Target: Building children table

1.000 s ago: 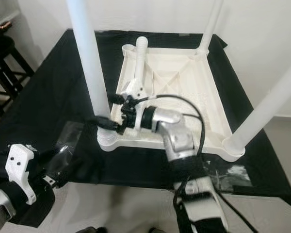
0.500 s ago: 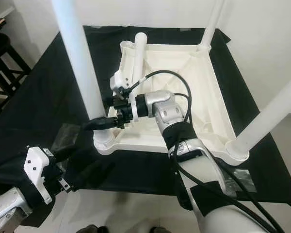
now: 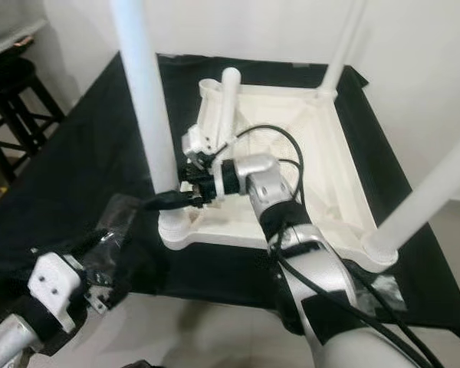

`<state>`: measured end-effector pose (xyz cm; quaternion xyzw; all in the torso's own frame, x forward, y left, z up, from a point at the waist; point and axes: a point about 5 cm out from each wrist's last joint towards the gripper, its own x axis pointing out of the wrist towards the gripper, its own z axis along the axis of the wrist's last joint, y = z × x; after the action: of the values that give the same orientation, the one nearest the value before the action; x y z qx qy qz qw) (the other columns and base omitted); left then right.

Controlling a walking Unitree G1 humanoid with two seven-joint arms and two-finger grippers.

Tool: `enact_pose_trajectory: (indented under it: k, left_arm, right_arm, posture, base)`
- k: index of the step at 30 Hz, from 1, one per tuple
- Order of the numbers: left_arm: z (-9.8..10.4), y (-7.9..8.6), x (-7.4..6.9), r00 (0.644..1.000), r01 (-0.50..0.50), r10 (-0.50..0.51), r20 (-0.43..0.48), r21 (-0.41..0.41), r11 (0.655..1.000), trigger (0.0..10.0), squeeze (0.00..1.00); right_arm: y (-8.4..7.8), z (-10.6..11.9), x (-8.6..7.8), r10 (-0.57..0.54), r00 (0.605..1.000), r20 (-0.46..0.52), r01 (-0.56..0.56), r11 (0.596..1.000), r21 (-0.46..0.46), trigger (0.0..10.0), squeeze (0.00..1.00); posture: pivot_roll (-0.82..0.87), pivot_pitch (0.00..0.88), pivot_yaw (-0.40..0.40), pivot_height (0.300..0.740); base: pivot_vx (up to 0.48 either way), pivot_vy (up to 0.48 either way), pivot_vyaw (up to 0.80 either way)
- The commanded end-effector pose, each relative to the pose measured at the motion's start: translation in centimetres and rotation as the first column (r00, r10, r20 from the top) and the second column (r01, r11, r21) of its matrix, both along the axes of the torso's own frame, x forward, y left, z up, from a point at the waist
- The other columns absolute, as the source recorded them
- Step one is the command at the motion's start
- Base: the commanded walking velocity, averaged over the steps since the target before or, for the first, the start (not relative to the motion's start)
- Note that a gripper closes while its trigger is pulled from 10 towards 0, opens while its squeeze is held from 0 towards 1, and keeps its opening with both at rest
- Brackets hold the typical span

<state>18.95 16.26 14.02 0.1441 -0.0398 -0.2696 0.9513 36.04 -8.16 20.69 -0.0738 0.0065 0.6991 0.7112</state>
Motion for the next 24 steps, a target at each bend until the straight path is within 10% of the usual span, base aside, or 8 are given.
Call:
enact_pose_trajectory:
  k: [1, 3, 5, 14, 15, 18, 19, 24]
  left_arm:
    - [-0.4, -0.1, -0.2, 0.999, 0.024, -0.023, -0.023, 0.019, 1.0, 10.0, 0.0]
    - [-0.4, -0.9, 0.1, 0.996, 0.083, -0.082, -0.04, 0.034, 0.996, 10.0, 0.0]
    - [-0.4, -1.1, 0.2, 0.995, 0.093, -0.092, -0.037, 0.042, 0.995, 10.0, 0.0]
    - [-0.8, -1.8, 0.7, 0.989, 0.143, -0.141, -0.037, 0.064, 0.988, 10.0, 0.0]
    - [-0.8, -1.9, 0.8, 0.988, 0.153, -0.151, -0.043, 0.071, 0.986, 10.0, 0.0]
    - [-0.9, -2.0, 0.8, 0.986, 0.161, -0.158, -0.045, 0.077, 0.984, 10.0, 0.0]
    - [-0.9, -2.0, 0.9, 0.984, 0.172, -0.167, -0.053, 0.089, 0.981, 10.0, 0.0]
    - [-1.2, -2.0, 1.1, 0.982, 0.176, -0.168, -0.084, 0.105, 0.979, 10.0, 0.0]
  right_arm:
    - [-0.7, -1.3, 0.3, -0.11, 0.994, -0.004, 0.11, 0.992, -0.057, 0.0, 0.0]
    - [0.6, -5.9, -1.0, -0.801, 0.544, -0.25, 0.812, 0.577, -0.084, 0.0, 0.0]
    - [0.5, -7.3, -3.0, -0.836, 0.453, -0.311, 0.842, 0.515, -0.158, 0.0, 0.0]
    - [2.2, -6.1, -2.8, -0.711, 0.663, -0.233, 0.723, 0.689, -0.047, 0.0, 0.0]
    - [2.4, -5.4, -2.1, -0.692, 0.69, -0.212, 0.701, 0.712, -0.04, 8.5, 0.0]
    - [2.5, -4.4, -1.2, -0.66, 0.729, -0.179, 0.667, 0.744, -0.025, 10.0, 0.0]
    - [2.9, -2.2, -0.5, -0.602, 0.782, -0.161, 0.611, 0.791, 0.013, 10.0, 1.0]
    - [3.7, 1.9, -1.0, -0.36, 0.931, -0.055, 0.364, 0.926, 0.099, 10.0, 1.0]
  posture:
    - [0.1, 0.079, -0.016, 0.74]
    - [0.11, 0.095, -0.046, 0.74]
    - [0.11, 0.095, -0.046, 0.74]
    - [0.08, 0.099, 0.007, 0.74]
    - [0.08, 0.097, 0.013, 0.74]
    - [0.09, 0.099, 0.016, 0.74]
    - [0.1, 0.097, 0.016, 0.74]
    - [0.11, 0.096, 0.021, 0.74]
  base:
    - [0.0, 0.0, 0.0]
    - [0.0, 0.0, 0.0]
    - [0.0, 0.0, 0.0]
    - [0.0, 0.0, 0.0]
    - [0.0, 0.0, 0.0]
    - [0.0, 0.0, 0.0]
    - [0.0, 0.0, 0.0]
    - [0.0, 0.0, 0.0]
